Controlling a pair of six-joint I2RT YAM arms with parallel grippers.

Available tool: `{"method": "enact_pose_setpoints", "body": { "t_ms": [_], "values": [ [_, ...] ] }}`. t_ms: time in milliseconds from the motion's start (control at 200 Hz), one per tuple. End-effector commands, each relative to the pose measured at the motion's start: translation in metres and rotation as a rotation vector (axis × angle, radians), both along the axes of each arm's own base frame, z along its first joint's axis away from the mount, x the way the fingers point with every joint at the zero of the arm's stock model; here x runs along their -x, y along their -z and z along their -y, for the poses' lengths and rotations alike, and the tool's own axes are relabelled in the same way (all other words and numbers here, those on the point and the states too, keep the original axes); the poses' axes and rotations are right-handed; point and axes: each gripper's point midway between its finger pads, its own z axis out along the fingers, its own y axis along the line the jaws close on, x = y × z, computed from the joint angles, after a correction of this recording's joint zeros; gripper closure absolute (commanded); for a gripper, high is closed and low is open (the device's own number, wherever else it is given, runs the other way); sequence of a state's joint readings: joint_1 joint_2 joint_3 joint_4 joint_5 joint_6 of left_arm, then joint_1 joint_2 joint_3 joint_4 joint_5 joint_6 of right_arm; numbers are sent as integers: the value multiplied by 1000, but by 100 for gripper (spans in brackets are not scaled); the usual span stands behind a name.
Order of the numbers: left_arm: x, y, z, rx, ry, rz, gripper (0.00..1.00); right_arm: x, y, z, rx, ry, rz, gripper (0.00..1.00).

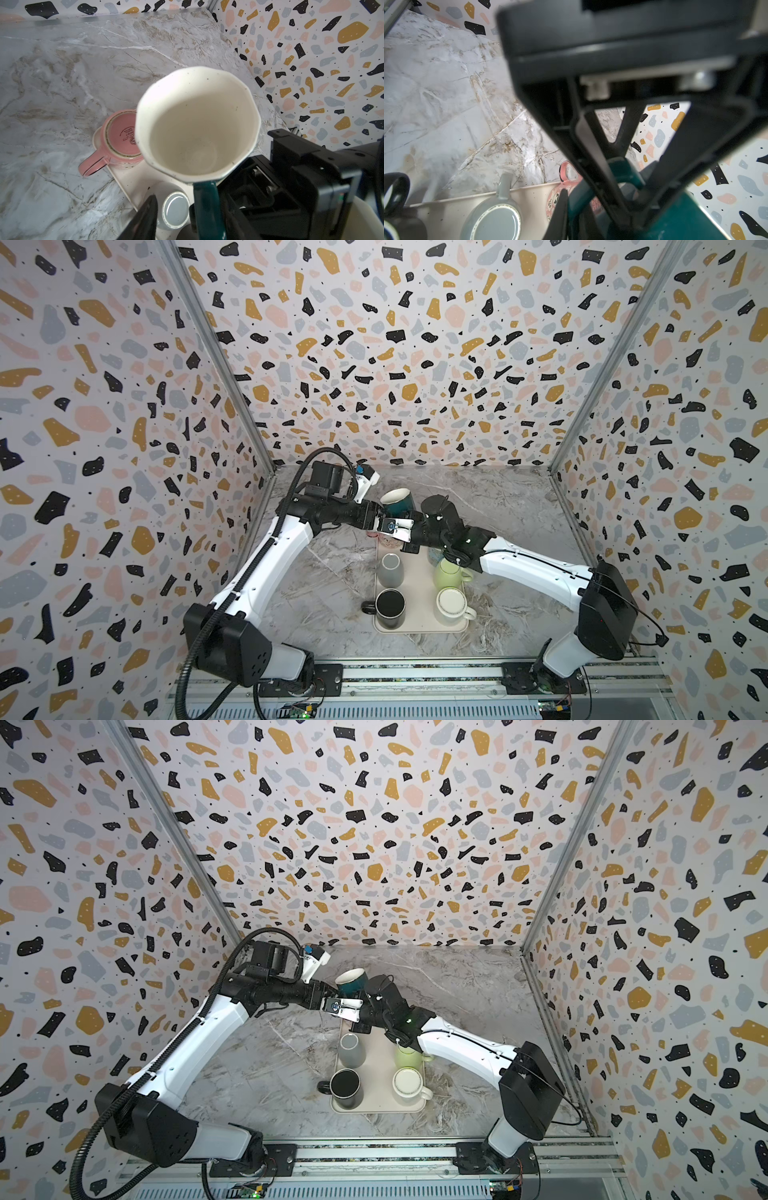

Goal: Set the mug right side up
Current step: 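Grasp the mug handle with the left gripper, mug now opening upward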

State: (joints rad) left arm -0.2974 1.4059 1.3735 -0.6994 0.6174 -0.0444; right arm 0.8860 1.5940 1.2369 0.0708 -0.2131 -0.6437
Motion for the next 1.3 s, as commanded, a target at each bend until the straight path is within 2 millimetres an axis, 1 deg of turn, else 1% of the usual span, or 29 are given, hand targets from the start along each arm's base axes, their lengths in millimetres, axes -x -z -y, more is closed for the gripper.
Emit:
{"method": "enact_pose_setpoints", "body": {
  "t_ms": [0,170,315,496,526,681,841,886,956,1041,1096,1186,1296],
  "values": [
    [-1,-4,-1,-11,-3,3,55,-3,-55,-2,-101,4,133,100],
    [1,0,-1,-12,1,-6,63,-3,-54,-3,-95,3,145,100],
    [2,4,-1,-14,4,-20,74,-4,-54,-2,-92,5,155,100],
    [4,7,0,-12,10,-31,95,-5,-55,-2,-93,7,161,100],
    [4,8,0,-12,7,-37,100,-5,-54,-2,-93,8,163,100],
    [4,9,1,-7,11,-42,100,-6,-55,0,-97,19,172,100],
    [1,2,0,-1,-5,-7,100,-10,-56,3,-101,48,182,100],
    [0,0,0,3,-10,2,100,-11,-57,4,-104,58,186,91],
    [-2,-4,1,12,-14,17,100,-12,-56,6,-103,71,191,89],
    [-4,-7,1,18,-19,29,100,-13,-56,8,-100,81,193,80],
    [-6,-8,1,22,-25,35,100,-14,-55,8,-96,86,194,79],
    [-9,-11,2,32,-32,44,100,-15,-54,9,-92,94,197,74],
    [-13,-17,3,47,-41,68,100,-17,-54,11,-86,106,202,74]
  ]
}}
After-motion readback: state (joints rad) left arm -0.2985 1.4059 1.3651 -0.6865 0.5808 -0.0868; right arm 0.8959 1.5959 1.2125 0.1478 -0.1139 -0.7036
